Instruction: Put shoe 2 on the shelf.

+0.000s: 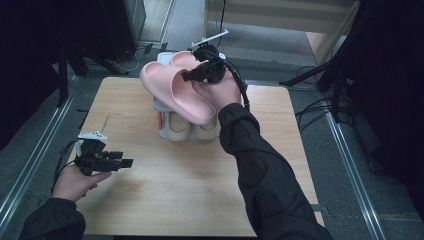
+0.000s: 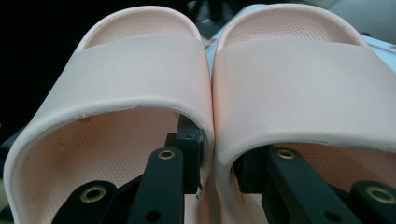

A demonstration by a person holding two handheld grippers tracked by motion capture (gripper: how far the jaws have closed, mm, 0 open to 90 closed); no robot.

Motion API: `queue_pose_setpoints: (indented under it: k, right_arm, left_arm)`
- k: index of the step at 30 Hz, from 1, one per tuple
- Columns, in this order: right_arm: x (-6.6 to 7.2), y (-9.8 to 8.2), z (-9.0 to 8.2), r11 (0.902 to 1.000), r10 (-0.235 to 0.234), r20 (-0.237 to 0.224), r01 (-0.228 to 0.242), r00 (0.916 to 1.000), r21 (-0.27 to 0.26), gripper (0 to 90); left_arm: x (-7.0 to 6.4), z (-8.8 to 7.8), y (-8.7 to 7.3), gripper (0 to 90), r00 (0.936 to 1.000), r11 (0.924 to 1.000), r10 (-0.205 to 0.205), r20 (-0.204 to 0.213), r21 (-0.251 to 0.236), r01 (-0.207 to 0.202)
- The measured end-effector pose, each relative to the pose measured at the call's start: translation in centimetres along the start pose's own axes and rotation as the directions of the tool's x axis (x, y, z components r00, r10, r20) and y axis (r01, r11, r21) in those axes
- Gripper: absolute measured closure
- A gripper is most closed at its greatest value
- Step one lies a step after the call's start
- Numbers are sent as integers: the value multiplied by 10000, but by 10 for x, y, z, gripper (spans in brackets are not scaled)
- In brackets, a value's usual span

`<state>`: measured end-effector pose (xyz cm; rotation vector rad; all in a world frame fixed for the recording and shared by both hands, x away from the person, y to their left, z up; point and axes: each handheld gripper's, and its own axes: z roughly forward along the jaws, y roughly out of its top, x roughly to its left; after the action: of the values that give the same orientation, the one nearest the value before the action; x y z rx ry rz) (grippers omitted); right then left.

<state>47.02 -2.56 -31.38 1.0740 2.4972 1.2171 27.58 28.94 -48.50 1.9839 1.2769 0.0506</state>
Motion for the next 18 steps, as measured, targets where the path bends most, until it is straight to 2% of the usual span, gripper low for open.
queue_pose_setpoints:
  k: [3, 7, 9, 12, 16, 18]
  right_arm:
    - [-4, 4, 6, 9978, 642, 612, -630, 9961, -214, 756]
    - [-11, 9, 11, 9843, 1739, 1067, -1693, 9790, -500, 755]
    - [-16, 11, 15, 9777, 2082, 1144, -2035, 9714, -518, 755]
    - [-20, 17, 19, 9727, 2305, 1518, -2235, 9612, -621, 755]
    - [-21, 19, 25, 9641, 2651, 2243, -2542, 9378, -767, 753]
    - [-21, 19, 29, 9550, 2962, 2386, -2832, 9248, -882, 752]
  left_arm:
    - [0, 2, 0, 372, 10000, 10000, 49, 35, 57, -49]
    - [1, 2, 2, 372, 9999, 10000, 36, 103, 31, -36]
    - [0, 3, 3, 372, 9999, 9999, 90, 128, 68, -91]
    - [-1, 5, 3, 371, 9996, 9997, 213, 176, 101, -215]
    - [-1, 7, 5, 372, 9994, 9995, 287, 209, 134, -290]
    - [-1, 8, 5, 374, 9992, 9994, 316, 236, 139, -319]
